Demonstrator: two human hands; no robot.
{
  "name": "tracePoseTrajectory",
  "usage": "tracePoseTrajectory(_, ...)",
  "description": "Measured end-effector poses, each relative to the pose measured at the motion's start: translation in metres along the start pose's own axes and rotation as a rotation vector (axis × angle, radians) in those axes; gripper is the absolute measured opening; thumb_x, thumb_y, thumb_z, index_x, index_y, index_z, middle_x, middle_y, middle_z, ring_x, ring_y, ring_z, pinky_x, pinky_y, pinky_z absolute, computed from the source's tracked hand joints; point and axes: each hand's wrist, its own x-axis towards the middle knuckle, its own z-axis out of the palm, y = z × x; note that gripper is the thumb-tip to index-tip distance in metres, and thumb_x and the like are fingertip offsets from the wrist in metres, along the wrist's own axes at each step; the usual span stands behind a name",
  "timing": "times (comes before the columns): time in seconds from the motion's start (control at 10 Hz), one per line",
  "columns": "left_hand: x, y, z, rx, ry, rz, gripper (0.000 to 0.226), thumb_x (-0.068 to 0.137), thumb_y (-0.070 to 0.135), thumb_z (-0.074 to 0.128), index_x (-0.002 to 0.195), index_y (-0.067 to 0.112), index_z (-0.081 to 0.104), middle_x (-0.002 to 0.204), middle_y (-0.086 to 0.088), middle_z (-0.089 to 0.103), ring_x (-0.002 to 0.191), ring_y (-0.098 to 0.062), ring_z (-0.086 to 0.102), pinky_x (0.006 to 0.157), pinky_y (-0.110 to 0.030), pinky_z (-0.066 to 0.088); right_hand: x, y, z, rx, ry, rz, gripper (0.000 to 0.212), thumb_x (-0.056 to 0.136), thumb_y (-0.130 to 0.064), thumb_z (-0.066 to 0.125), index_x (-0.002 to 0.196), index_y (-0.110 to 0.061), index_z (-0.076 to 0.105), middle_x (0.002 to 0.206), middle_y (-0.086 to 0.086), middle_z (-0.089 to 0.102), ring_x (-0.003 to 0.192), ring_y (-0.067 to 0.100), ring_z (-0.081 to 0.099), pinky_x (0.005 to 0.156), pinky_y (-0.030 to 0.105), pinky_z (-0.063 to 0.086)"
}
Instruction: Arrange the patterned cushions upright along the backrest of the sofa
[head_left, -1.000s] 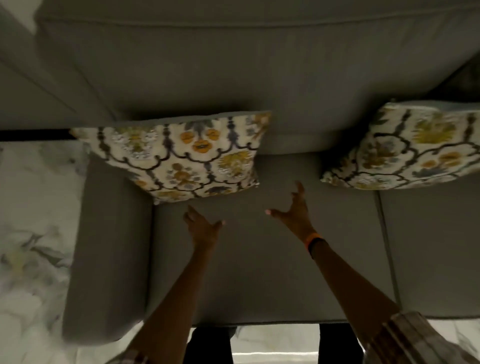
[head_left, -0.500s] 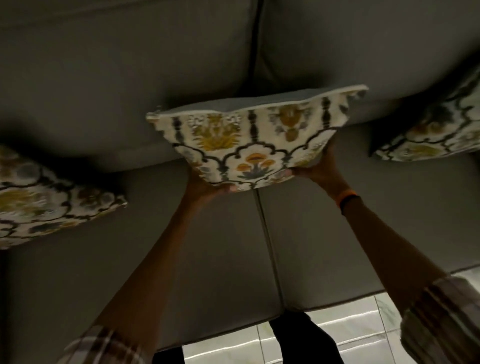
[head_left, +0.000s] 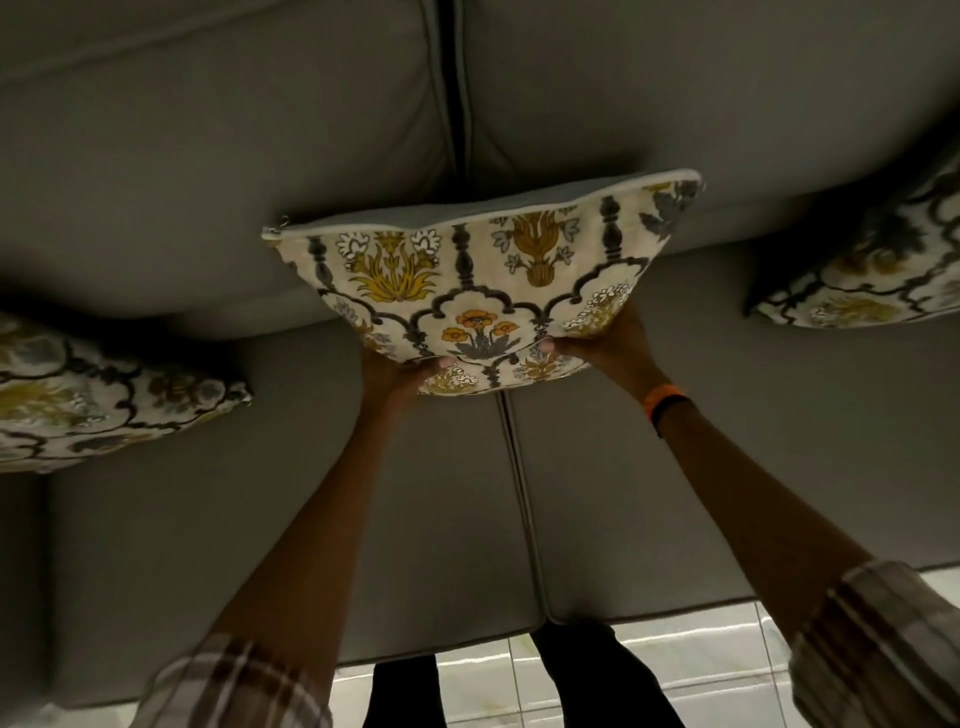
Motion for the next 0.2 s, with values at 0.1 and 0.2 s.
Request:
tracePoseTrajectory(0.1, -0.018, -0.002, -0.008, 0.088, 0.045, 0.075, 0.114, 0.052, 0.029, 0.093, 0.147, 0.004, 0.035, 0.147, -0.016, 0.050, 0.136, -0.027, 0.050, 0.109, -0.051, 0.046, -0.028, 0.016, 0.016, -0.091, 0.068, 0.089, 0.137, 0.050, -0.035, 0.103, 0.159, -0.013, 0.024, 0.161, 0.011, 0.040, 0.151, 0.030, 0.038, 0.121, 0.056, 0.039)
tracePoseTrajectory(0.2, -0.048, -0.028, -0.019, 0.337, 0.040, 0.099, 0.124, 0.056, 0.052, 0.087, 0.155, 0.016, 0.022, 0.158, -0.013, 0.031, 0.145, -0.032, 0.031, 0.112, -0.044, 0.038, -0.075, 0.043, 0.034, -0.393, 0.120, 0.254, 0.125, 0.068, -0.046, 0.091, 0.163, -0.020, 0.014, 0.167, 0.013, 0.025, 0.154, 0.034, 0.025, 0.123, 0.056, 0.033)
